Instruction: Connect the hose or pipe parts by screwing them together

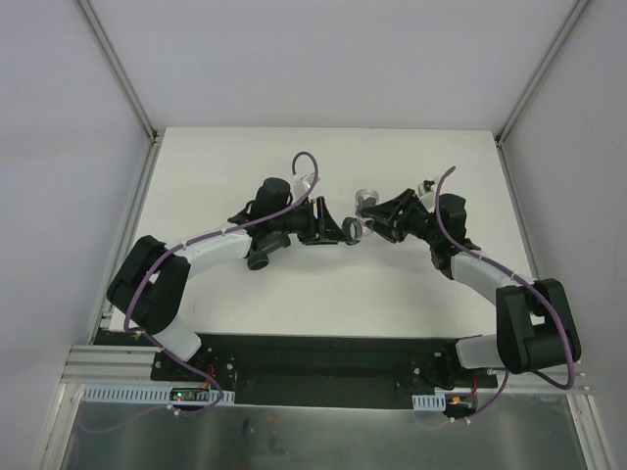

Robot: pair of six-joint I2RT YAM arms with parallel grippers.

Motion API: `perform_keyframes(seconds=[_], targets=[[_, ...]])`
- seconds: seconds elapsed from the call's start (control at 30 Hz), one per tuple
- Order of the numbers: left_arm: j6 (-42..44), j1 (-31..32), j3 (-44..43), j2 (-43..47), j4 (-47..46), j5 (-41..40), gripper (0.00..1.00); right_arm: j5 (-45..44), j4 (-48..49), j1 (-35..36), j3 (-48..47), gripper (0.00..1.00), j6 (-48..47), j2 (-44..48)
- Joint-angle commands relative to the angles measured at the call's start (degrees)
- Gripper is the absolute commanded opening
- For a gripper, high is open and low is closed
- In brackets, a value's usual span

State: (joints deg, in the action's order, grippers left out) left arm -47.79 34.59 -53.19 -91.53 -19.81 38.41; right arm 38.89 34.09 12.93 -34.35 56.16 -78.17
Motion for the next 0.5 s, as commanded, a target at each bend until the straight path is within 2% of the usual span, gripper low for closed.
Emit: perform_keyframes(seconds=[0.0, 0.13, 0.27, 0.3, 0.33, 0.47], targets=[[-1.25, 0.74, -1.04, 0.56, -6.29, 1.58, 0.49, 2.15, 4.41, -0.36, 0.33, 0.38, 0.97, 0.12], [-1.25, 0.66, -0.34, 1.09, -7.52, 0.87, 0.52, 2.24, 4.41, -0.45, 0.07, 0.38, 0.88, 0.04], [-1.43, 0.74, -1.30, -0.49, -7.52, 1.58, 0.45, 2.33, 4.50, -0.45, 0.16, 0.37, 0.97, -0.14], [-1.43, 0.66, -1.39, -0.84, -7.52, 1.66, 0.40, 2.33, 4.50, -0.45, 0.07, 0.37, 0.97, -0.05], [-1.34, 0.66, -1.48, -1.37, -7.52, 1.93, 0.29, 2.33, 4.50, -0.45, 0.16, 0.37, 0.97, -0.05], [-0.82, 0.74, -0.86, -1.38, -5.42, 0.35, 0.06, 2.33, 4.59, -0.97, 1.12, 0.37, 0.88, -0.05]])
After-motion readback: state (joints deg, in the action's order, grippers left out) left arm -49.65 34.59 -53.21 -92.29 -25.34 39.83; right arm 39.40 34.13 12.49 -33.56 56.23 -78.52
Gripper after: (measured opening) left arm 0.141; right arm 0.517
